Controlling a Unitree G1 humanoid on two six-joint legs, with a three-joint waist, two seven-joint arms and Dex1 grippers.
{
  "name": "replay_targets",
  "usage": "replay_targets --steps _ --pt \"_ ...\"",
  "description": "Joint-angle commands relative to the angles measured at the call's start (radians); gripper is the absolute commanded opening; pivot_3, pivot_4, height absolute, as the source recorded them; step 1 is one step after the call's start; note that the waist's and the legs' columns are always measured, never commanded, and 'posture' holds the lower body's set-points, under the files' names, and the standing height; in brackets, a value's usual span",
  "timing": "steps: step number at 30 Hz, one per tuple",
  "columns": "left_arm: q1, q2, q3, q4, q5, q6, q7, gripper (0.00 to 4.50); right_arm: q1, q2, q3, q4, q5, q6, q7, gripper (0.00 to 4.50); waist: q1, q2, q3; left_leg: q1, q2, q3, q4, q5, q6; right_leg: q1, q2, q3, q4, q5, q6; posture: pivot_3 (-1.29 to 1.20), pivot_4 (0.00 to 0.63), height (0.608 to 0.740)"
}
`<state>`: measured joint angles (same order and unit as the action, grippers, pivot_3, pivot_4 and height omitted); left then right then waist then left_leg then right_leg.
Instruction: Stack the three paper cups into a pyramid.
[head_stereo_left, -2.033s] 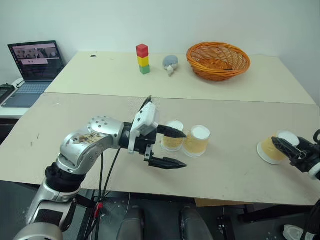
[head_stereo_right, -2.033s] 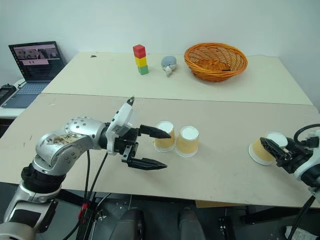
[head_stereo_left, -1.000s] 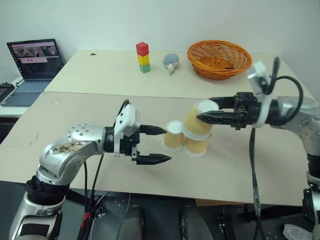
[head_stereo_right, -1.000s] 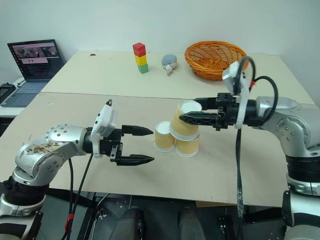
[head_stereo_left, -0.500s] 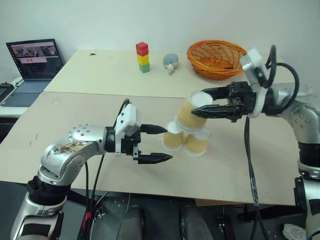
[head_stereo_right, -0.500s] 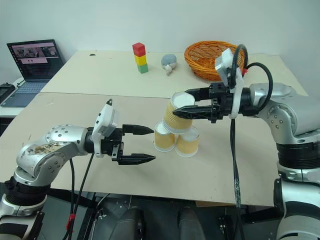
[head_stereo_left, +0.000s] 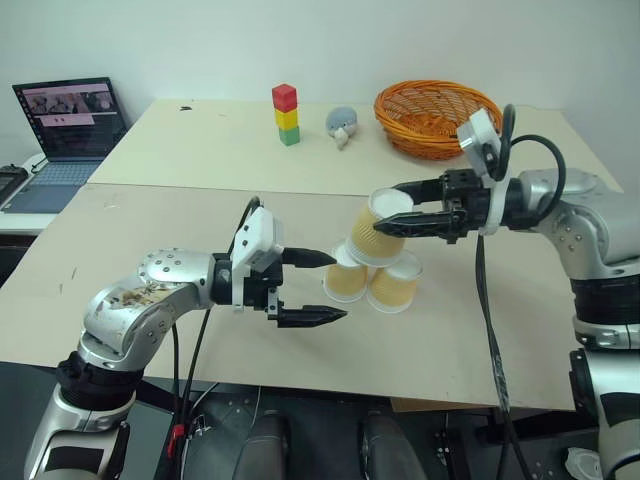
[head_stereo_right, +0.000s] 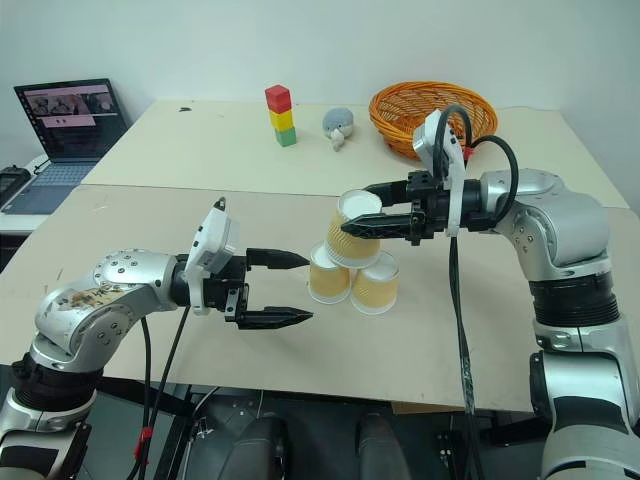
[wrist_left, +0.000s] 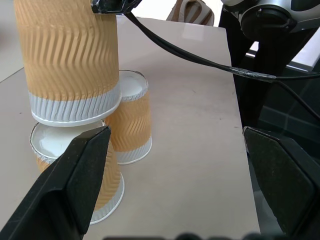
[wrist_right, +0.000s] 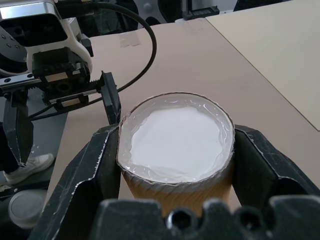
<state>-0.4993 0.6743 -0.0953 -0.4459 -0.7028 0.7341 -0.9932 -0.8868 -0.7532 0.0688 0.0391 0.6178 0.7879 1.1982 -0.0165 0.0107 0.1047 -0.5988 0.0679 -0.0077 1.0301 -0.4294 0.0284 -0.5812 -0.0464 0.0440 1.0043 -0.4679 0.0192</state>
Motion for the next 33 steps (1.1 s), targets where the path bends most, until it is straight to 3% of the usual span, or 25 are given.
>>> replay_targets --steps 1,4,9,16,21,27,33 --pt "-0.016 -0.002 0.015 -0.023 0.004 -0.022 0.005 4.5 -0.024 0.006 -0.031 -0.002 -0.008 -0.026 -0.003 4.47 0.0 0.0 0.0 0.0 0.0 0.0 0.0 0.0 0.0 0.0 0.0 0.0 0.0 0.0 0.0 0.0 0.15 0.64" --pt "-0.016 -0.006 0.013 -0.023 0.003 -0.024 0.006 4.5 -0.015 0.002 -0.052 -0.002 -0.023 -0.037 -0.027 4.47 -0.001 0.0 0.0 0.0 0.0 0.0 0.0 0.0 0.0 0.0 0.0 0.0 0.0 0.0 0.0 0.0 0.15 0.64" --pt "-0.019 -0.013 0.026 -0.027 -0.015 -0.019 0.002 4.5 0.013 -0.06 -0.152 -0.044 0.09 0.037 0.039 4.47 0.003 0.0 0.0 0.0 -0.001 -0.001 0.0 0.0 0.0 0.0 0.0 0.0 0.0 0.0 0.0 0.0 0.15 0.64" --pt "-0.019 -0.023 0.156 -0.036 -0.169 0.031 0.031 4.5 0.079 -0.156 -0.351 -0.022 0.217 0.115 0.034 4.47 0.002 -0.001 0.001 0.0 -0.001 -0.001 0.0 0.0 0.0 0.0 -0.005 -0.002 0.0 0.0 0.0 0.0 0.15 0.64" --pt "-0.037 -0.053 0.253 0.002 -0.26 0.059 0.132 4.5 0.163 -0.176 -0.419 -0.028 0.208 0.1 -0.022 4.47 -0.001 -0.001 0.002 0.001 -0.001 -0.001 0.0 0.0 0.0 0.001 -0.006 -0.001 0.0 0.0 0.0 0.0 0.15 0.64" --pt "0.048 -0.073 0.38 -0.004 -0.31 0.094 0.351 4.5 0.333 -0.056 -0.526 -0.086 0.036 -0.088 -0.369 4.47 0.0 -0.001 0.002 0.001 -0.001 0.0 -0.001 0.0 0.0 0.001 -0.006 0.0 0.001 0.0 0.0 0.0 0.15 0.64" --pt "0.193 -0.159 0.412 0.031 -0.18 0.009 0.526 4.5 0.517 0.078 -0.577 -0.229 -0.068 -0.16 -0.634 4.47 0.004 0.0 0.001 0.0 -0.003 0.0 0.0 0.001 -0.001 0.0 -0.009 0.001 0.005 0.0 0.001 0.0 0.15 0.64"
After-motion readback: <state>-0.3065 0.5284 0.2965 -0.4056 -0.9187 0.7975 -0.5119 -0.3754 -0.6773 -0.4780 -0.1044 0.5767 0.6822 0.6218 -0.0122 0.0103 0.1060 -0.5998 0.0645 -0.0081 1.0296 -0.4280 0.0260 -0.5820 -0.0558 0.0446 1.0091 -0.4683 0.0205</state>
